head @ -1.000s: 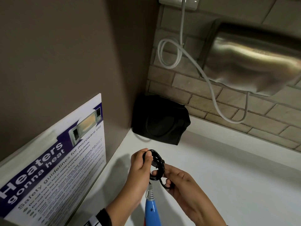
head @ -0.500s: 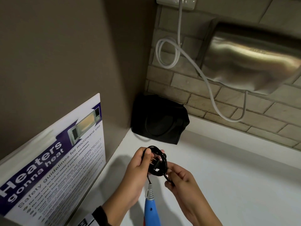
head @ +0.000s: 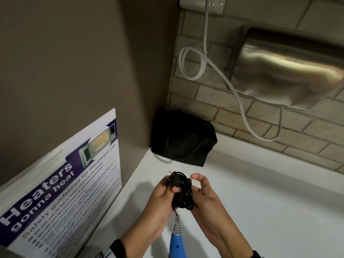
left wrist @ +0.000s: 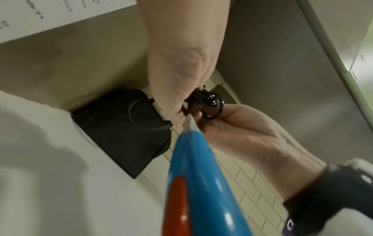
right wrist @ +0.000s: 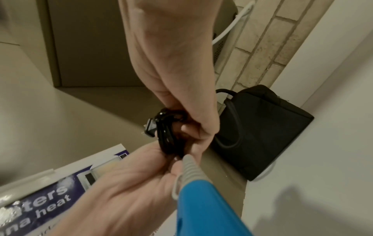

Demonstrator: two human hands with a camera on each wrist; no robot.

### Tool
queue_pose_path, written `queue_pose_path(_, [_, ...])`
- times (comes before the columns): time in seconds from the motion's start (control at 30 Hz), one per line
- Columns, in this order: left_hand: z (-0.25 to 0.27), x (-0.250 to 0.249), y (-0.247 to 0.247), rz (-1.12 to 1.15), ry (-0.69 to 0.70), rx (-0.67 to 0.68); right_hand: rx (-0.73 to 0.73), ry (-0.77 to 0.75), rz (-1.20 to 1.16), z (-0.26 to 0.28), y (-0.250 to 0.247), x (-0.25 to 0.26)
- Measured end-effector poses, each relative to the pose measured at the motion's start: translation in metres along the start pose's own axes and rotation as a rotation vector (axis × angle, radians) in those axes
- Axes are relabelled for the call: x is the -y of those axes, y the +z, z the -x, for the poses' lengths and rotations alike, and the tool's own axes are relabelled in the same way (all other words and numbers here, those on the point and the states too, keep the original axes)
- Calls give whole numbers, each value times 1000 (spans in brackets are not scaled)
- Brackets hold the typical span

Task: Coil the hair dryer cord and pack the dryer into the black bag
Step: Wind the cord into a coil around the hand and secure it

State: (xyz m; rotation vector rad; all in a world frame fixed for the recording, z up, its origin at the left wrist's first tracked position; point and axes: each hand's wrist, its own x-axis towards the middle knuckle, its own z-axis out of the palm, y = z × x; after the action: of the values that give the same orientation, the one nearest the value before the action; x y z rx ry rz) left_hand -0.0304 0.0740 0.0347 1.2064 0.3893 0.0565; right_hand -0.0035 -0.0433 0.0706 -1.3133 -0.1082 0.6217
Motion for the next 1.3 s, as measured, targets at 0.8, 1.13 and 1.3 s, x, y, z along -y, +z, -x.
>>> queue_pose_path(0.8, [11,-15,5,-697,359,-4,18,-522,849,-11,14,40])
queue_pose_path(1.13, [7,0,-5,-302,157,132,-51,-345,554,-22,-6,33])
queue_pose_path(1.3, [17,-20,-2,-70,55,277,-78,-323,571,-24,-13,32])
